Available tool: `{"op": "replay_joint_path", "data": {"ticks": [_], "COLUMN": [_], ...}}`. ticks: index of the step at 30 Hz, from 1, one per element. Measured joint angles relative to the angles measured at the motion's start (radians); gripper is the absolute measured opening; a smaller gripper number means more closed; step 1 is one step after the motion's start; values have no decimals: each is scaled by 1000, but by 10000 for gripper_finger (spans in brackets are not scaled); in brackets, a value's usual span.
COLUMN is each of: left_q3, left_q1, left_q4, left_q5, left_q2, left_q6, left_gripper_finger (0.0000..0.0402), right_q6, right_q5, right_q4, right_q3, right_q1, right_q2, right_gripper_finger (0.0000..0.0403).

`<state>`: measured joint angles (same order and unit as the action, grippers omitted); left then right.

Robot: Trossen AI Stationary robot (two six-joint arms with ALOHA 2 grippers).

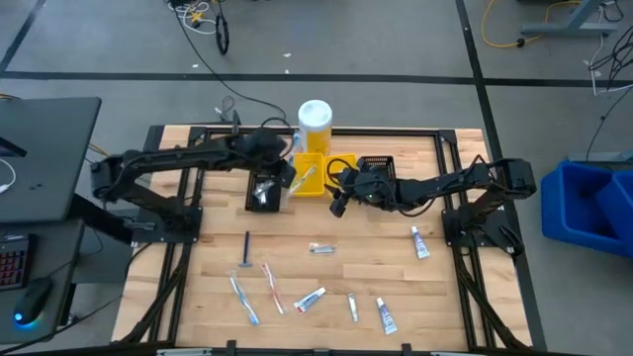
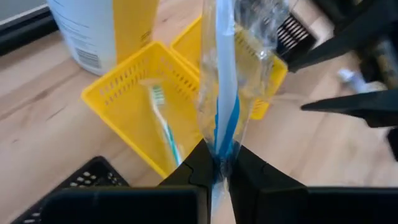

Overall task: Pick & Place Travel size toiletries
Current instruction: Put the blue toothbrush into the left yellow bin

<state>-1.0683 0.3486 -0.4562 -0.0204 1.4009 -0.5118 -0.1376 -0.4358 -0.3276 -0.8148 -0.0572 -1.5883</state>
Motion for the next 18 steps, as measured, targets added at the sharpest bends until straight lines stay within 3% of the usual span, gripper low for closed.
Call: {"op": "replay_joint_path", "data": {"ticks": [9,18], "left_q3": [-281,-328], "left_q1": [-13,-4], "left_q4": [-286,-314], "left_q5": [2,48], "left_q2": [332,436], "left_q6": [114,122], "left_gripper_finger": [42,44], "right_q6": [-1,-40], "right_q5": [1,2], "right_q4": [32,61], "right_q3": [0,0], "right_q1": [-8,-7], "right_q2": [0,0], "right_gripper_finger": [186,181]}}
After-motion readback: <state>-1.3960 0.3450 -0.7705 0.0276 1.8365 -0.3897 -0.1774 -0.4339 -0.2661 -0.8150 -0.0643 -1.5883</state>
